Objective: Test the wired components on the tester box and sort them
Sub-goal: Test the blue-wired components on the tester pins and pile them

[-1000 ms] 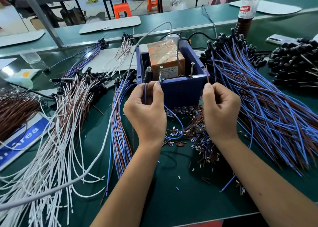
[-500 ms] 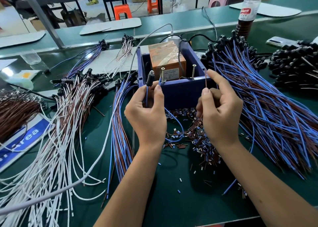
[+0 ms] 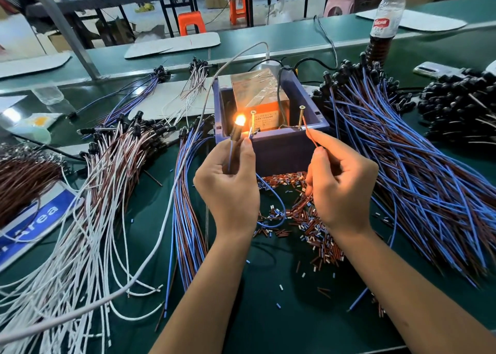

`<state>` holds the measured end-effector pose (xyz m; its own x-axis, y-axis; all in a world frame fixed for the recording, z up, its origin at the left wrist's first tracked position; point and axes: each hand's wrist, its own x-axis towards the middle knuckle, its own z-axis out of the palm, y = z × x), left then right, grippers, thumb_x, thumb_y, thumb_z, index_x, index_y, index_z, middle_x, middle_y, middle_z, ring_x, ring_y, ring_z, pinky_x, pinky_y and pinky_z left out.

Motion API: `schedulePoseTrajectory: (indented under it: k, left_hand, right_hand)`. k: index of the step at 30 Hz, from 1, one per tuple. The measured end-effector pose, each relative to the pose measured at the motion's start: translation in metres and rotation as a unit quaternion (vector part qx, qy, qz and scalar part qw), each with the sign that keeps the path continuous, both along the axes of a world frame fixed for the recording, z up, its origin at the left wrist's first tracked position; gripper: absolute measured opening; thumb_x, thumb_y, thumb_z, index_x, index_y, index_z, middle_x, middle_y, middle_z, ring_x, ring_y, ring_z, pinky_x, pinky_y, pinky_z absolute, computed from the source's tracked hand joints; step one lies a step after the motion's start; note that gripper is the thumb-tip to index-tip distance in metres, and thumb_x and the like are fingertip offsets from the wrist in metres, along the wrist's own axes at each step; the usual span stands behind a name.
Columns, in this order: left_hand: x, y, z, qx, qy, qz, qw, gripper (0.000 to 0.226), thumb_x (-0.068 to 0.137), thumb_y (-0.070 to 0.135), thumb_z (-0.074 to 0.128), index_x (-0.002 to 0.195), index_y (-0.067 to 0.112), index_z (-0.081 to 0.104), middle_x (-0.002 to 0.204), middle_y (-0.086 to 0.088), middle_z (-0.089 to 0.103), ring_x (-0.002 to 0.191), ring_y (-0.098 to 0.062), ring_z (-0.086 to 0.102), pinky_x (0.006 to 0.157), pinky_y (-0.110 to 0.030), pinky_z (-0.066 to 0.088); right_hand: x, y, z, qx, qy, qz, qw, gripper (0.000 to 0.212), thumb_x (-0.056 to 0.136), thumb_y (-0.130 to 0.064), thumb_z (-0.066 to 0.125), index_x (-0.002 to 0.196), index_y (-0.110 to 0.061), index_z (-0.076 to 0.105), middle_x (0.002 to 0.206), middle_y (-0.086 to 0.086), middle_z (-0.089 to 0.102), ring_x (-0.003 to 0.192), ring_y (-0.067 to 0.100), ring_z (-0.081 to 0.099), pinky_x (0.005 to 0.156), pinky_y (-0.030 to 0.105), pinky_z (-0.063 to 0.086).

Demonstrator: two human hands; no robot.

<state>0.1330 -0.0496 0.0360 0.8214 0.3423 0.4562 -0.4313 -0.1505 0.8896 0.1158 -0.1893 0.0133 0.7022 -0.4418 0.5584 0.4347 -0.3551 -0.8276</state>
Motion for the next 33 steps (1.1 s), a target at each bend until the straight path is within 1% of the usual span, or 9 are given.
schedulePoseTrajectory:
  k: [7,12,17,19,23,25,28,30,33]
  left_hand:
    - [0.001,0.001,-0.003,0.003,-0.004,0.002,1.0,0.037,0.1,0.016,0.067,0.064,0.017,0.058,0.058,0.012,0.04,0.057,-0.007,0.034,0.055,-0.019,0.029]
    - [-0.005,0.0,0.001,-0.051,-0.027,0.06,0.997,0.026,0.098,0.014,0.068,0.086,0.037,0.07,0.073,0.013,0.065,0.069,-0.002,0.057,0.065,-0.02,0.048]
    - [-0.016,-0.017,0.017,-0.063,-0.025,0.005,0.998,0.022,0.102,0.018,0.063,0.083,0.015,0.073,0.06,0.006,0.056,0.055,0.0,0.044,0.053,-0.015,0.036]
    - [-0.022,-0.037,0.031,-0.074,-0.013,-0.045,0.996,0.028,0.105,0.025,0.058,0.084,0.014,0.073,0.066,-0.004,0.062,0.054,-0.007,0.041,0.051,-0.024,0.034]
    - [-0.013,-0.079,0.062,-0.072,0.026,-0.119,0.99,0.035,0.106,0.026,0.051,0.083,0.015,0.074,0.064,0.005,0.065,0.057,-0.008,0.052,0.058,-0.027,0.041]
    - [-0.001,-0.106,0.074,-0.088,0.128,-0.19,0.969,0.04,0.108,0.028,0.047,0.082,0.013,0.072,0.065,0.003,0.066,0.049,-0.005,0.048,0.054,-0.026,0.037]
    - [0.007,-0.145,0.081,-0.149,0.299,-0.323,0.886,0.045,0.112,0.028,0.038,0.082,0.01,0.067,0.069,-0.003,0.064,0.041,-0.005,0.037,0.045,-0.02,0.031]
    - [0.005,-0.168,0.081,-0.215,0.338,-0.38,0.834,0.046,0.113,0.027,0.036,0.081,0.01,0.064,0.07,-0.004,0.061,0.046,-0.007,0.036,0.047,-0.019,0.031]
    - [0.003,-0.192,0.084,-0.316,0.334,-0.416,0.784,0.047,0.114,0.031,0.032,0.084,0.013,0.065,0.077,-0.005,0.058,0.059,-0.009,0.042,0.057,-0.021,0.034]
  right_hand:
    - [0.001,-0.001,-0.001,-0.008,0.001,-0.002,1.0,0.034,0.1,-0.015,0.052,0.125,-0.009,0.075,0.062,-0.016,0.064,0.044,0.022,0.058,0.041,0.047,0.047]
    - [0.001,-0.001,0.002,0.016,-0.005,-0.015,1.0,0.032,0.098,-0.014,0.052,0.121,-0.01,0.074,0.065,0.0,0.065,0.05,0.027,0.058,0.047,0.049,0.049]
    - [-0.005,-0.014,0.012,0.016,-0.008,-0.038,0.999,0.028,0.099,-0.009,0.053,0.123,-0.018,0.066,0.054,0.012,0.055,0.042,0.038,0.048,0.04,0.047,0.039]
    - [-0.01,-0.036,0.018,-0.013,-0.016,-0.089,0.996,0.028,0.099,-0.008,0.054,0.12,-0.018,0.069,0.051,0.012,0.05,0.042,0.032,0.044,0.041,0.042,0.036]
    - [-0.036,-0.103,0.038,-0.076,-0.03,-0.257,0.963,0.027,0.095,-0.014,0.056,0.111,-0.016,0.077,0.069,0.009,0.063,0.058,0.022,0.053,0.059,0.029,0.041]
    - [-0.052,-0.137,0.053,-0.119,-0.009,-0.365,0.923,0.028,0.094,-0.022,0.056,0.113,-0.02,0.078,0.095,0.016,0.066,0.085,0.026,0.06,0.078,0.023,0.041]
    - [-0.064,-0.159,0.077,-0.214,0.018,-0.404,0.889,0.028,0.099,-0.032,0.055,0.116,-0.024,0.076,0.122,0.021,0.058,0.115,0.033,0.054,0.097,0.014,0.031]
    - [-0.069,-0.158,0.084,-0.321,0.025,-0.329,0.888,0.032,0.105,-0.033,0.05,0.113,-0.018,0.077,0.118,0.016,0.064,0.113,0.036,0.057,0.1,0.027,0.039]
    - [-0.077,-0.147,0.092,-0.357,0.122,-0.136,0.916,0.038,0.106,-0.043,0.049,0.124,-0.02,0.074,0.097,0.006,0.077,0.088,0.027,0.072,0.082,0.04,0.053]
